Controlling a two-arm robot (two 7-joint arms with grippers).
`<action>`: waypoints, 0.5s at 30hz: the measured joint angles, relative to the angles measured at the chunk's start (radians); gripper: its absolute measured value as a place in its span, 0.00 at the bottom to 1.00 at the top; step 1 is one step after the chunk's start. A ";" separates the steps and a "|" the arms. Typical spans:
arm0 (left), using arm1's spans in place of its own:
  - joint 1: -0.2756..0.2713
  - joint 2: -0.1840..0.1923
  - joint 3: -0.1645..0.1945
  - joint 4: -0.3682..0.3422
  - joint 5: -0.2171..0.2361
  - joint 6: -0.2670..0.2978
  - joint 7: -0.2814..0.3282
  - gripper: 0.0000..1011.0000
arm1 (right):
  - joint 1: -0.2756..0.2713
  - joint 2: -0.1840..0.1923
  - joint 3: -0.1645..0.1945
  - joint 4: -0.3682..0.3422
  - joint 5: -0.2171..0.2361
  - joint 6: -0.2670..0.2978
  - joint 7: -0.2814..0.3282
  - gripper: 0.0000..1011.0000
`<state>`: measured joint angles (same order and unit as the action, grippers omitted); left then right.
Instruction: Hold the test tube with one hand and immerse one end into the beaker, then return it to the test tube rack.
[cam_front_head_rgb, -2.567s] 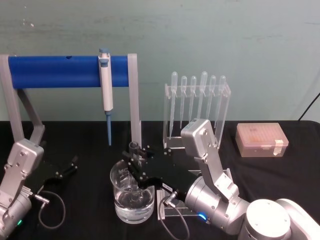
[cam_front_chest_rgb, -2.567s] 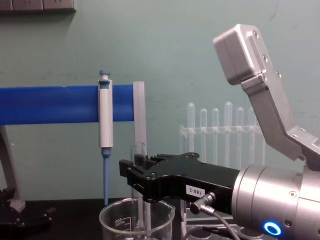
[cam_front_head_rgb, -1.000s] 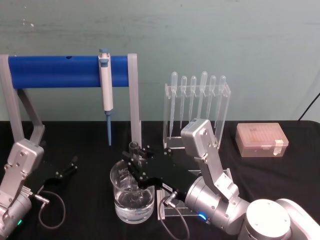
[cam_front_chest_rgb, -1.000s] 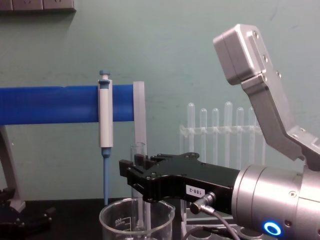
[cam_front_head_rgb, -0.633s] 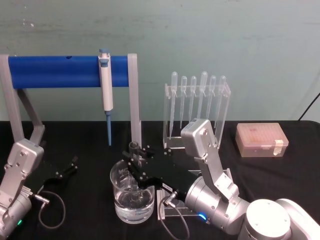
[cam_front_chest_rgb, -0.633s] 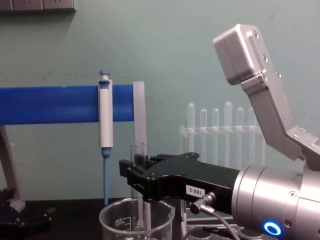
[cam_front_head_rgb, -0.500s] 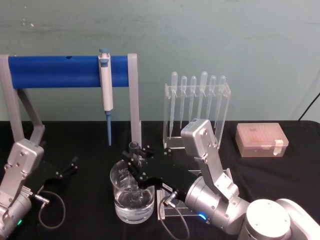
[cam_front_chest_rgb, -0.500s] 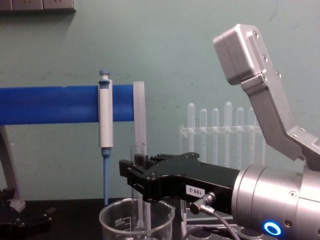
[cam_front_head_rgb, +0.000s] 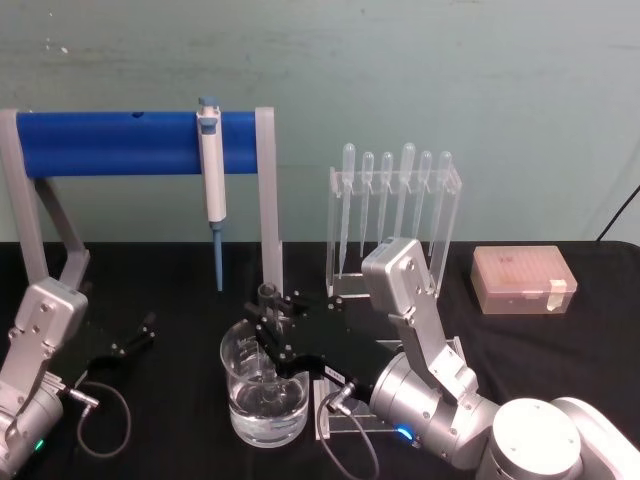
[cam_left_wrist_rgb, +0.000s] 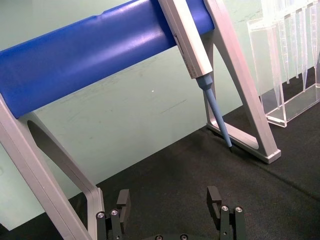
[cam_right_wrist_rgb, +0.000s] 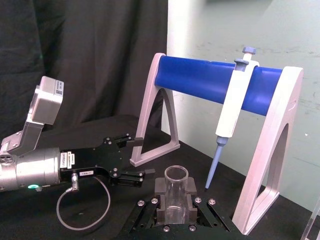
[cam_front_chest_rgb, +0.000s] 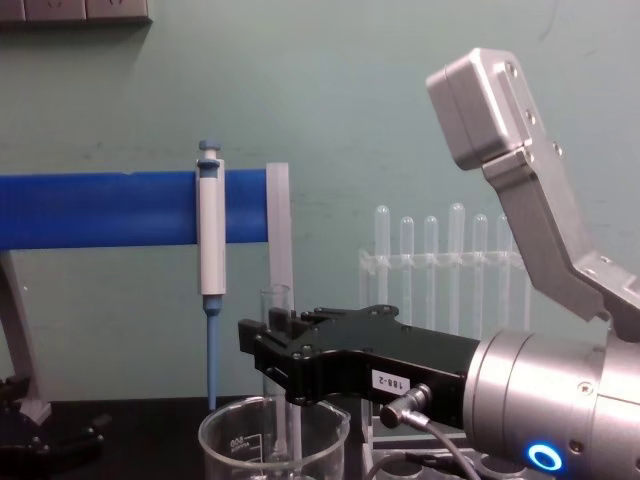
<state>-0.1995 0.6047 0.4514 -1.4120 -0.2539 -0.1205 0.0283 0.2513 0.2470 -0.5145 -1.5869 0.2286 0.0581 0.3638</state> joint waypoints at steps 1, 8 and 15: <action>0.000 0.000 0.000 0.000 0.000 0.000 0.000 0.99 | 0.000 0.000 0.000 0.000 0.000 0.000 0.000 0.22; 0.000 0.000 0.000 0.000 0.000 0.000 0.000 0.99 | 0.000 0.000 0.000 0.000 0.000 0.000 0.000 0.22; 0.000 0.000 0.000 0.000 0.000 0.000 0.000 0.99 | 0.000 0.000 0.000 0.000 0.000 0.000 0.000 0.22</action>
<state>-0.1995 0.6047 0.4514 -1.4120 -0.2539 -0.1205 0.0283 0.2513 0.2470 -0.5145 -1.5869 0.2286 0.0581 0.3638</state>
